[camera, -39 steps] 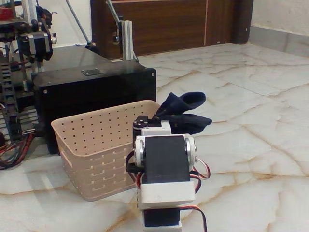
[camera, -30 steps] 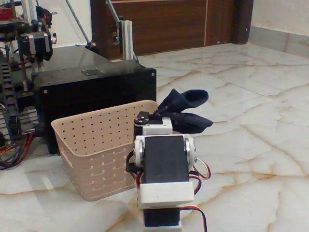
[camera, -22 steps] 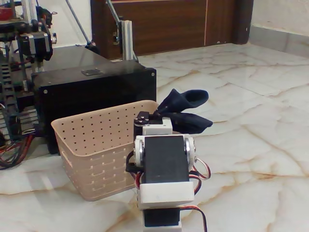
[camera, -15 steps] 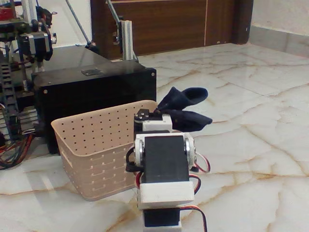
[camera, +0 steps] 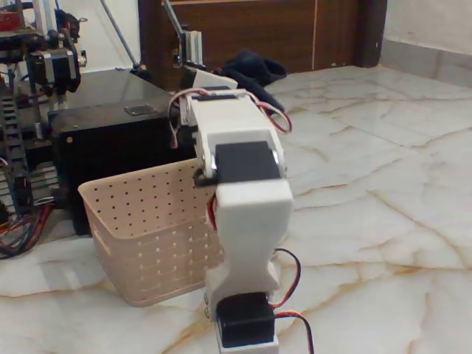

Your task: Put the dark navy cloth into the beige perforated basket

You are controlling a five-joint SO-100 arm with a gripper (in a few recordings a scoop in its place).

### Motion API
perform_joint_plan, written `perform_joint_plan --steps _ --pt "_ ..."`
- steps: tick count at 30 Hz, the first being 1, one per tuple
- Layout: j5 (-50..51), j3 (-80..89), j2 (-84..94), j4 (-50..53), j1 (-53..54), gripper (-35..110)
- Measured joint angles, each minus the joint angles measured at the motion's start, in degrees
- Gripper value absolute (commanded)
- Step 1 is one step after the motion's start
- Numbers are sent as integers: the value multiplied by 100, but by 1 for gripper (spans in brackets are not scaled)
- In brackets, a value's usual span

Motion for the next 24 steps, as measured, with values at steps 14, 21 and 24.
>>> perform_joint_plan --steps 14,21,24 --pt "4025 -5414 -4438 2232 -536 0" --pt "5203 -6258 -5388 3788 -606 0" --pt "5476 -6275 -5449 4395 -606 0"
